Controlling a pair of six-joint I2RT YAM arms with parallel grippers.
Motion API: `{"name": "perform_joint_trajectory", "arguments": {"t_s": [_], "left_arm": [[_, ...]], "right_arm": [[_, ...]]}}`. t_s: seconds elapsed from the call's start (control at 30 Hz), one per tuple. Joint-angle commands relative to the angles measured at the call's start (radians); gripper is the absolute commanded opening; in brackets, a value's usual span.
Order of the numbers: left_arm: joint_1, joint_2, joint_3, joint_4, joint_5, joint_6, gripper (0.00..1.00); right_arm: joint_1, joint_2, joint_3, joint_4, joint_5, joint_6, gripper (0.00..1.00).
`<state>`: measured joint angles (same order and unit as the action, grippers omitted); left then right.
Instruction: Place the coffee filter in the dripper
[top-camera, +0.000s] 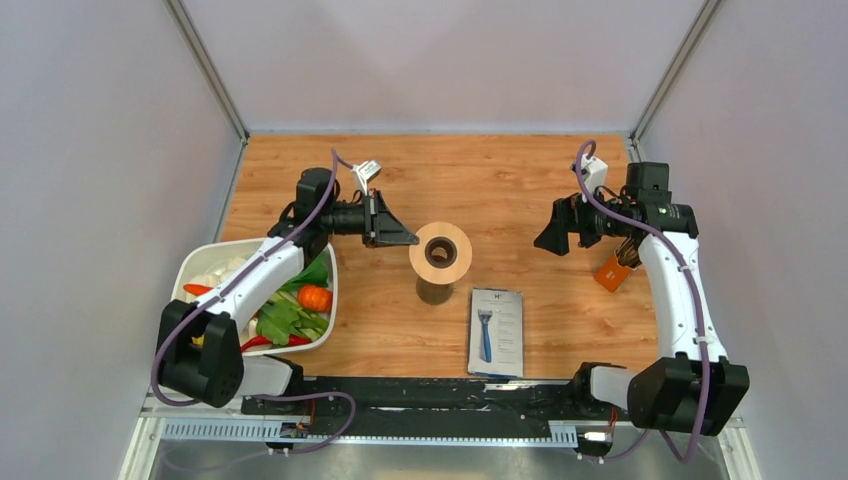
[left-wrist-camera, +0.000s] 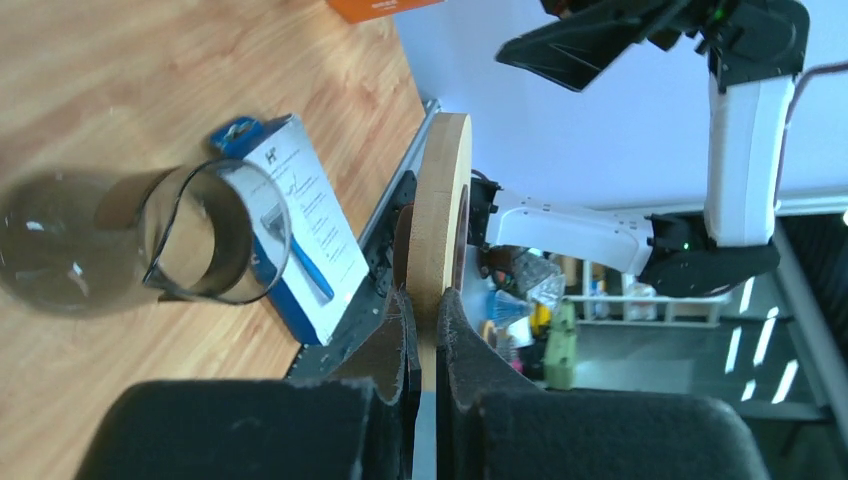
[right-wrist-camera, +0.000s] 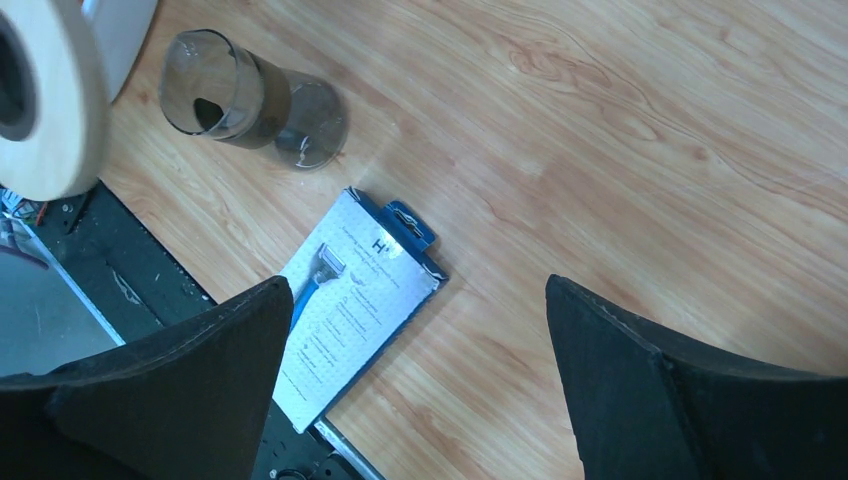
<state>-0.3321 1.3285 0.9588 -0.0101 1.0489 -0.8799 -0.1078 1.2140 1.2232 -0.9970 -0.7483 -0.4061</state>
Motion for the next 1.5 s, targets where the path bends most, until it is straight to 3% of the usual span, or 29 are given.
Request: {"name": "perform_joint_trajectory", "arguments": {"t_s": [0.0,0.23,0.77,1.47], "left_arm": [[0.017,-0.034,-0.079,0.253,0.036,-0.163,0.0],[0.033,0.057,-0.088,0.27,0.068,-0.175,0.0],[0.069,0.225,-0.016,0.135,0.103,-0.038,0.0],[0.07,0.281,-0.001,0.047,0.077,0.04,0.0]], "right_arm": [[0.027,-0.001,-0.009,0.066,-0.066,0.029,1.0],[0.042,-0.009,-0.031,0.089,-0.077,0.055,1.0],[0.102,-0.006,-0.039,0.126,-0.044,0.12,1.0],[0.104,0.017,-0.031,0.127,-0.047,0.125,1.0]]}}
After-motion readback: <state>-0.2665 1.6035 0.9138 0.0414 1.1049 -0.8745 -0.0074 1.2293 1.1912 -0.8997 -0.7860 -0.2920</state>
